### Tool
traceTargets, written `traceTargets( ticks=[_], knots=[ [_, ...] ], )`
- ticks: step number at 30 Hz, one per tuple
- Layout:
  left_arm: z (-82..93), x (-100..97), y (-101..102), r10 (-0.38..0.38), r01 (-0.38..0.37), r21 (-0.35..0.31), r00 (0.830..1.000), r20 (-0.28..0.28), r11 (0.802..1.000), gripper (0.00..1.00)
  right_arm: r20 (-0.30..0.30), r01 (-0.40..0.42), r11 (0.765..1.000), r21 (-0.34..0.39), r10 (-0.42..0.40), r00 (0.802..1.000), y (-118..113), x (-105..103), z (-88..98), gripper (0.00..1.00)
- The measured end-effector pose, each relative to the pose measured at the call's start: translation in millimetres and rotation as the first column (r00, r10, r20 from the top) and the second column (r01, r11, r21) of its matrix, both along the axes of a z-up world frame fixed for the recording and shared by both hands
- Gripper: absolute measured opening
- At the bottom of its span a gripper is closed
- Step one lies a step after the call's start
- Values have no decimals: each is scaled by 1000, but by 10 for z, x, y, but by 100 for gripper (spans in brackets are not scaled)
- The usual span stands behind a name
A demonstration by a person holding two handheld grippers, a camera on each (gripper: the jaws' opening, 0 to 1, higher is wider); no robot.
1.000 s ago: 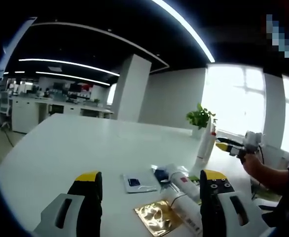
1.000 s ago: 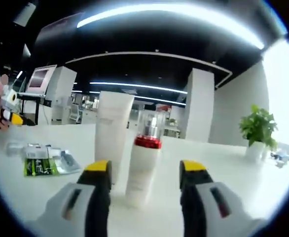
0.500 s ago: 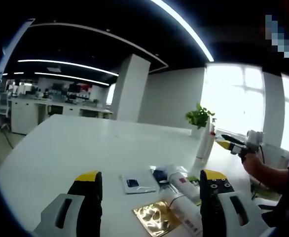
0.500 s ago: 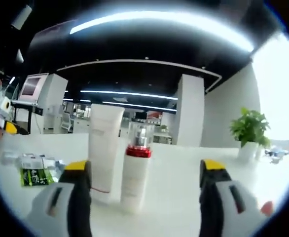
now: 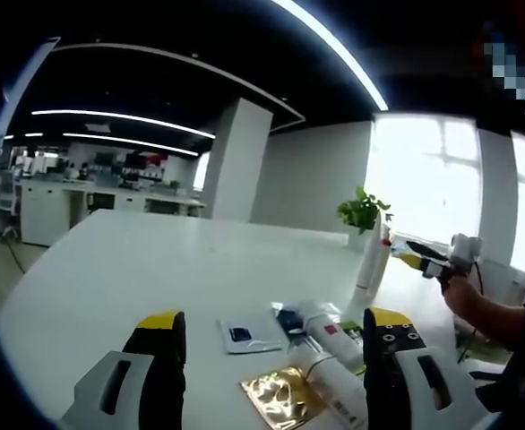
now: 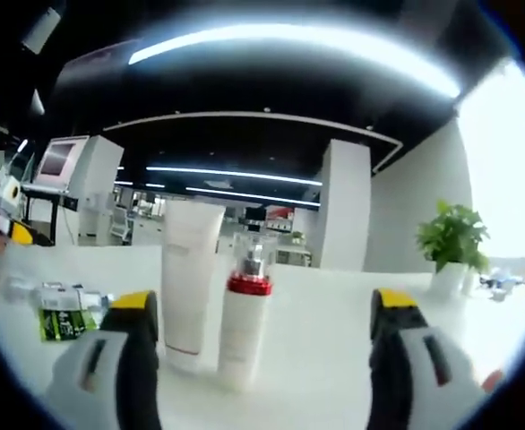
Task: Arrange the skincare products in the storage area until every visible bottle or jar stands upright without overlapping.
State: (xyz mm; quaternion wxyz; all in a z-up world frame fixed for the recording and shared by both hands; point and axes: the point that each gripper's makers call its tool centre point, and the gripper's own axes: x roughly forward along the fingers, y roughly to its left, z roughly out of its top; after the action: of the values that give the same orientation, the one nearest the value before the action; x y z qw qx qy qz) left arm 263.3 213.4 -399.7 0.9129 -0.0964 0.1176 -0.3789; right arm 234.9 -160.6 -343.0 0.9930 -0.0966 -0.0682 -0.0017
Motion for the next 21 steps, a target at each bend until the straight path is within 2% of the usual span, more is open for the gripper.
traceTargets(
  ticks=[9, 21],
  knots=[
    [-18, -25, -35, 0, 0, -6, 1000, -7, 1000, 82, 25, 4, 1000, -20, -3, 1000, -5, -72, 153, 100],
    [-34, -9, -71, -6, 6, -13, 1000, -7, 1000, 82, 66, -43, 994, -102, 50, 997, 301, -130, 381, 100]
  ],
)
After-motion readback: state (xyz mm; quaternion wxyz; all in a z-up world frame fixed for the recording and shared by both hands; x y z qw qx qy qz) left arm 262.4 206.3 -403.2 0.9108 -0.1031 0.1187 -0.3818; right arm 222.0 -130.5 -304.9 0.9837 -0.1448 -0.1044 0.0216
